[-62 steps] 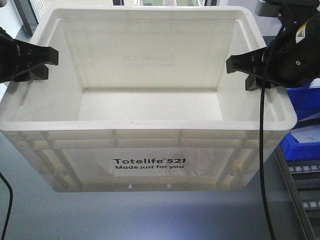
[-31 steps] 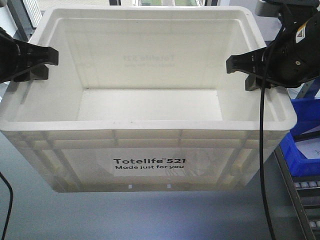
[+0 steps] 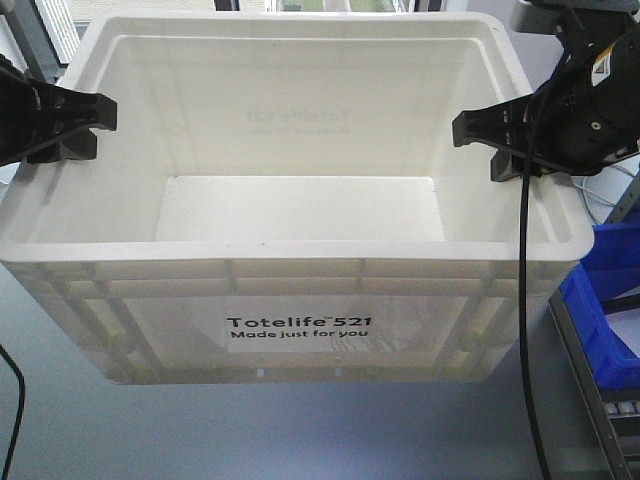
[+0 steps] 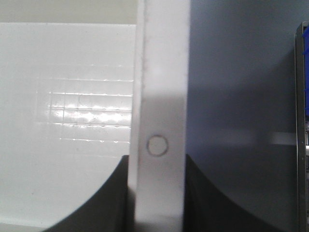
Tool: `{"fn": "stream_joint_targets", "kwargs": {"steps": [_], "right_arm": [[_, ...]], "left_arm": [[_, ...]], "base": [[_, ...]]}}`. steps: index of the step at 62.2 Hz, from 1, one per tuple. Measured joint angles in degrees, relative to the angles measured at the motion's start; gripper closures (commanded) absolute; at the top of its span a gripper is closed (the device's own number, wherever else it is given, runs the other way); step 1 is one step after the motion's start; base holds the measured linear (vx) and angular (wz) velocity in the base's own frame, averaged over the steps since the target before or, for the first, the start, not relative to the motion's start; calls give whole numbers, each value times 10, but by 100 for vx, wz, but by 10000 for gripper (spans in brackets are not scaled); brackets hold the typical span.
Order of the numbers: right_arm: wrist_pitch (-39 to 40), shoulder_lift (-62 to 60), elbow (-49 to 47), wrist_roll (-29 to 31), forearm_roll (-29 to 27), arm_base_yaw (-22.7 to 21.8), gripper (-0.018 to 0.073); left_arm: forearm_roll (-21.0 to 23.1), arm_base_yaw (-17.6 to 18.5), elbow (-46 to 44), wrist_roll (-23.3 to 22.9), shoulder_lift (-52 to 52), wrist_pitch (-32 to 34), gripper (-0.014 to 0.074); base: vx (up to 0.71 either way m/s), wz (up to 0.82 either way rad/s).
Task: Move bin from left to right shelf
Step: 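Hold the crate rims with both grippers while the base turns toward blue bins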
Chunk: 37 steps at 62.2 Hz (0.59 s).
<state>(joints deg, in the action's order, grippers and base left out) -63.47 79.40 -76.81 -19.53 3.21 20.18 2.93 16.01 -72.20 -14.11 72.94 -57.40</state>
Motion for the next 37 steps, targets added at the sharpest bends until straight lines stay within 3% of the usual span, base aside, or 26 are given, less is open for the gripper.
{"fn": "stream_joint_targets", "kwargs": {"steps": [37], "right_arm": [[0, 0, 0, 0, 0, 0, 530]], "left_arm": [[0, 0, 0, 0, 0, 0, 444]], "base": [[16, 9]]}}
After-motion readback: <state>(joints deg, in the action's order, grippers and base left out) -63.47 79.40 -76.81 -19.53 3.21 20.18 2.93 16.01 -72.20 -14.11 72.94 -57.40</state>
